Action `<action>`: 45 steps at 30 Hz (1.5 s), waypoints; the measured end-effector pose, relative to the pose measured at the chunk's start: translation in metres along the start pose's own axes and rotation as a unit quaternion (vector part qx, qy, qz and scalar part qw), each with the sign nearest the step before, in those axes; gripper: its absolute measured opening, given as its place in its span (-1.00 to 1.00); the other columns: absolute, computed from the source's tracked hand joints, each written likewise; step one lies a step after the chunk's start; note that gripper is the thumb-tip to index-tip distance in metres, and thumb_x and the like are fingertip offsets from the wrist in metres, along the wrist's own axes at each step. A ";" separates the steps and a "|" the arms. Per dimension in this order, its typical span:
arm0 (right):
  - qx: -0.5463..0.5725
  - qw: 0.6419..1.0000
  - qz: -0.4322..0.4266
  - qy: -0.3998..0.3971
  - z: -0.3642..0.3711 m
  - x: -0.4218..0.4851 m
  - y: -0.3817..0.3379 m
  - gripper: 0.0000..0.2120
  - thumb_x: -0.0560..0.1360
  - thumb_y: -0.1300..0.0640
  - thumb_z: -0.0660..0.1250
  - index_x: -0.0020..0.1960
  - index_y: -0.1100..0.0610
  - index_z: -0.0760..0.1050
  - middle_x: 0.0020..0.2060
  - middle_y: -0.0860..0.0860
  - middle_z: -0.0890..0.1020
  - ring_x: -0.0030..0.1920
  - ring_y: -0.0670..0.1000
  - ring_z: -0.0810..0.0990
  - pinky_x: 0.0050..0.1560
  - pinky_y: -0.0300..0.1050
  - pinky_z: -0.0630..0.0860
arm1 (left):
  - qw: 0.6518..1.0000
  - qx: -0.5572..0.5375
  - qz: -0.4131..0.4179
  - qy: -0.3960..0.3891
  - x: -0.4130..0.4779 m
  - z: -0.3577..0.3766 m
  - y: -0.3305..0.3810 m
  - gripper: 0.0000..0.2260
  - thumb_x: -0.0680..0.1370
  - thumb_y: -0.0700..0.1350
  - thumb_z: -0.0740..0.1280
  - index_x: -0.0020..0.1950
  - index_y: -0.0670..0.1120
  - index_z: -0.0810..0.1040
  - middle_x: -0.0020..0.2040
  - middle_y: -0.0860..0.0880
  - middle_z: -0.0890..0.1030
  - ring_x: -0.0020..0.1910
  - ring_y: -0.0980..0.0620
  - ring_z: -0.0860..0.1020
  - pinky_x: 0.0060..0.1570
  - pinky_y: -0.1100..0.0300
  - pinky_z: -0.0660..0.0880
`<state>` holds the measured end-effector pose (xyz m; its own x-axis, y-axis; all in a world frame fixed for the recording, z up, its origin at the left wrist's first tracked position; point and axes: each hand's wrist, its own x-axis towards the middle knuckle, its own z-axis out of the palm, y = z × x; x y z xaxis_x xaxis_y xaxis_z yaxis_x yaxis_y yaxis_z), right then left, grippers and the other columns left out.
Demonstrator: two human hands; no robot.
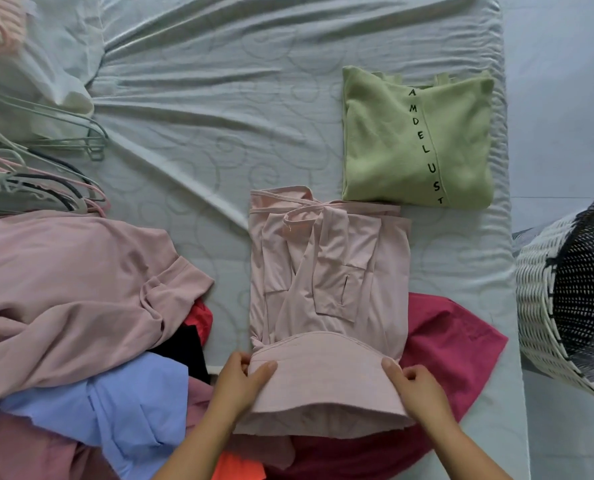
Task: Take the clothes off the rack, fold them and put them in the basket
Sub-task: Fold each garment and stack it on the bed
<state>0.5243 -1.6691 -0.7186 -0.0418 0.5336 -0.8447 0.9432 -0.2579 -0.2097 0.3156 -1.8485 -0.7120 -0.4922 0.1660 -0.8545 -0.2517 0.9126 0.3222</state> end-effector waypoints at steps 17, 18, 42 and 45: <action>0.409 0.871 0.218 -0.165 -0.071 0.057 -0.095 -0.66 0.52 0.20 0.21 -0.43 0.14 0.34 -0.71 -0.03 0.36 -0.74 -0.15 0.32 -0.72 -0.47 0.16 | 0.975 -0.116 -0.079 -0.172 0.061 -0.050 0.128 -0.81 0.52 -0.26 0.30 -0.29 -0.09 0.45 -0.53 -0.01 0.48 -0.59 0.13 0.38 -0.59 0.33 0.31; 0.422 0.865 0.221 -0.157 -0.071 0.061 -0.103 -0.68 0.53 0.15 0.22 -0.40 0.13 0.32 -0.71 -0.03 0.37 -0.74 -0.15 0.35 -0.73 -0.47 0.15 | 0.975 -0.113 -0.082 -0.175 0.066 -0.049 0.131 -0.73 0.52 -0.25 0.28 -0.39 -0.11 0.46 -0.61 0.01 0.45 -0.67 0.16 0.36 -0.64 0.36 0.29; 0.166 0.946 -0.263 0.093 -0.067 0.066 -0.110 -0.87 0.39 0.29 0.39 -0.21 0.38 0.54 -0.23 0.14 0.50 -0.20 -0.01 0.44 -0.22 -0.28 0.37 | 0.901 -0.298 0.310 0.045 0.070 -0.050 0.117 -0.96 0.54 -0.07 0.31 -0.04 0.00 0.47 -0.02 0.19 0.59 -0.09 0.18 0.58 -0.06 0.28 0.48; 0.242 0.954 -0.162 0.070 -0.068 0.076 -0.116 -0.86 0.40 0.20 0.41 -0.25 0.23 0.48 -0.31 0.10 0.54 -0.21 0.06 0.48 -0.17 -0.05 0.42 | 0.926 -0.230 0.295 -0.050 0.062 -0.049 0.100 -0.29 0.21 0.17 0.52 0.25 0.07 0.29 0.23 0.17 0.40 0.13 0.21 0.49 0.00 0.37 0.47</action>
<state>0.4338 -1.5436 -0.7250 -0.2288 0.7424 -0.6297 0.6234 -0.3851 -0.6805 0.2192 -1.7651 -0.7134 -0.5832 0.6398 -0.5005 -0.3035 0.3999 0.8648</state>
